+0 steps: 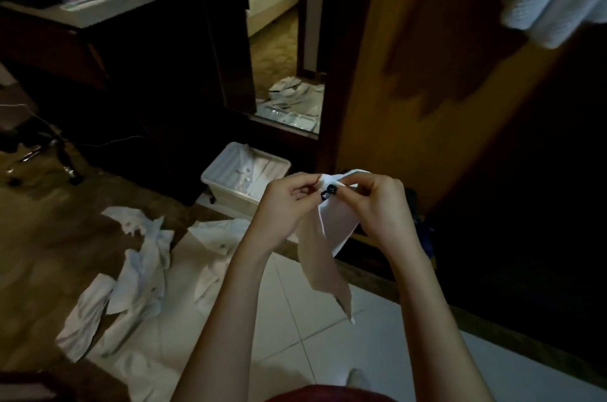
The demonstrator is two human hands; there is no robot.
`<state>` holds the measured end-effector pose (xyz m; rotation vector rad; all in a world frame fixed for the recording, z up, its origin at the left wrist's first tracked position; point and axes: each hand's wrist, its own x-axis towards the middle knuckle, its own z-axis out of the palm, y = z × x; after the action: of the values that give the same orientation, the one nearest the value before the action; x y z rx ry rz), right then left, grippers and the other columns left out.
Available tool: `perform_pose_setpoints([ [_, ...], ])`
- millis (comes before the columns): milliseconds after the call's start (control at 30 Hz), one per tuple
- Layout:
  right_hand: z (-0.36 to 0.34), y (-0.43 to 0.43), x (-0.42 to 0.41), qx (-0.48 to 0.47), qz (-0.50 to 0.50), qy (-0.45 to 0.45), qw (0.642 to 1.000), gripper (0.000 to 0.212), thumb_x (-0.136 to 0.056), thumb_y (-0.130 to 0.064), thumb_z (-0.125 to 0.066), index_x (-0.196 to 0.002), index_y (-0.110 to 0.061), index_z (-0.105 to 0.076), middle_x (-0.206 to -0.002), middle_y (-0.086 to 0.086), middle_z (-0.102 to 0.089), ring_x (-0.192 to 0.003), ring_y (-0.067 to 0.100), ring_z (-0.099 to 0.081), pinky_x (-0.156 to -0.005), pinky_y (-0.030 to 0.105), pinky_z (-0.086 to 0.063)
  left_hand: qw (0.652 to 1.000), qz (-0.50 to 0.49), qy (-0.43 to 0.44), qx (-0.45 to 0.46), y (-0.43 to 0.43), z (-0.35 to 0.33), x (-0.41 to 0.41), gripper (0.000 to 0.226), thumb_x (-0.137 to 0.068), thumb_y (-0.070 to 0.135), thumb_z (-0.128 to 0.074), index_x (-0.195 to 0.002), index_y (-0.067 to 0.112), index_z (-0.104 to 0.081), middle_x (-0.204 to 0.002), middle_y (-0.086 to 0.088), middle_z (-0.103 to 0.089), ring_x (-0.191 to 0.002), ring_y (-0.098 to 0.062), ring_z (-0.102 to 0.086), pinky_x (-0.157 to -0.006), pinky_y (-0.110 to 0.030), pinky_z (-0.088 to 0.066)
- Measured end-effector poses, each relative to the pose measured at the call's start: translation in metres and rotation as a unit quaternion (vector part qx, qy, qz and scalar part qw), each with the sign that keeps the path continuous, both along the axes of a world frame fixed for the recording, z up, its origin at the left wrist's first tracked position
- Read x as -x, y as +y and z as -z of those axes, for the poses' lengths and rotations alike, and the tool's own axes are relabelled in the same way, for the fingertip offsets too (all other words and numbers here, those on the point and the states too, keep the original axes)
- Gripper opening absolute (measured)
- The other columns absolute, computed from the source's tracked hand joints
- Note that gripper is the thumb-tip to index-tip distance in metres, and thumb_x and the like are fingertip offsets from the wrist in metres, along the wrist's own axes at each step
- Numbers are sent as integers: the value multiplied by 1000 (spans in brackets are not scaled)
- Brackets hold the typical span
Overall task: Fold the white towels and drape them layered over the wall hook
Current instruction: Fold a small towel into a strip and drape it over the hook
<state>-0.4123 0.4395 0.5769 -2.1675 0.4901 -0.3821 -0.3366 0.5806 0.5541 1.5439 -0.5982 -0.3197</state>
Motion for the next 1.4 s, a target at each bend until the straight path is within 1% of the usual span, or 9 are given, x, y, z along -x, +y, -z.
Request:
perform_pose_setpoints([
  [133,-5,-25,18,-2,13,-13,1000,12,-90,-27,-69,-95,-20,-77,-93,1,-72,-87,13,-65,-68,23,-47,999,30,-28,-25,-26,-3,8,31,-88,2,-66,-94,32,-72,-86,10,-69,-85,-2,-65,-77,-16,-49],
  [267,-9,-57,39,-3,23,-18,1000,12,-90,-27,-69,-95,-20,-77,-89,-1,-71,-82,11,-64,-64,24,-48,997,51,-40,-49,-61,-7,21,24,-87,7,-68,-92,30,-75,-87,-2,-69,-84,-23,-67,-79,-33,-54],
  [400,-11,-97,60,8,45,-49,998,7,-87,-30,-72,-83,-24,-74,-76,-7,-66,-70,8,-61,-58,29,-48,996,55,-50,-48,-103,-12,42,20,-90,10,-66,-94,28,-74,-86,7,-71,-83,-5,-66,-74,-15,-49],
  [600,-5,-182,102,49,59,-21,997,20,-88,-40,-66,-82,-21,-65,-120,-5,-52,-115,11,-45,-91,25,-36,999,13,-13,35,-156,-20,64,23,-94,7,-59,-95,28,-68,-89,19,-72,-90,3,-66,-75,-11,-48],
  [800,2,-237,142,-68,50,-49,995,29,-84,-30,-74,-71,-14,-54,-71,-2,-61,-66,10,-53,-57,27,-39,1000,-10,-13,21,-207,-1,82,15,-99,12,-53,-99,20,-65,-93,8,-71,-91,-5,-65,-77,-21,-51],
  [1000,0,-258,153,-3,114,-147,983,23,-89,-22,-70,-79,-22,-49,-68,-8,-49,-58,2,-39,-52,17,-30,984,-112,-100,-96,-252,21,100,6,-100,25,-50,-97,22,-55,-101,-4,-55,-86,-18,-55,-70,-13,-40],
  [1100,-2,-274,166,30,161,-111,980,20,-91,-19,-66,-109,-24,-59,-89,-10,-58,-72,-5,-50,-62,9,-38,994,-20,-88,-64,-275,19,107,14,-102,21,-48,-100,10,-55,-91,-22,-59,-76,-29,-56,-66,-39,-42],
  [1233,-21,-299,179,90,88,-68,990,36,-90,-29,-69,-125,-26,-61,-117,-13,-52,-106,-9,-49,-89,6,-39,988,126,-84,-16,-302,4,112,20,-101,22,-49,-100,3,-55,-95,-27,-56,-82,-24,-53,-71,-39,-41],
  [1400,-46,-317,161,105,9,53,993,19,-86,-40,-69,-95,-24,-70,-89,-11,-66,-82,-1,-58,-65,18,-44,980,187,-53,35,-333,-12,110,10,-100,16,-50,-99,11,-60,-91,-1,-63,-88,-13,-60,-76,-31,-46],
])
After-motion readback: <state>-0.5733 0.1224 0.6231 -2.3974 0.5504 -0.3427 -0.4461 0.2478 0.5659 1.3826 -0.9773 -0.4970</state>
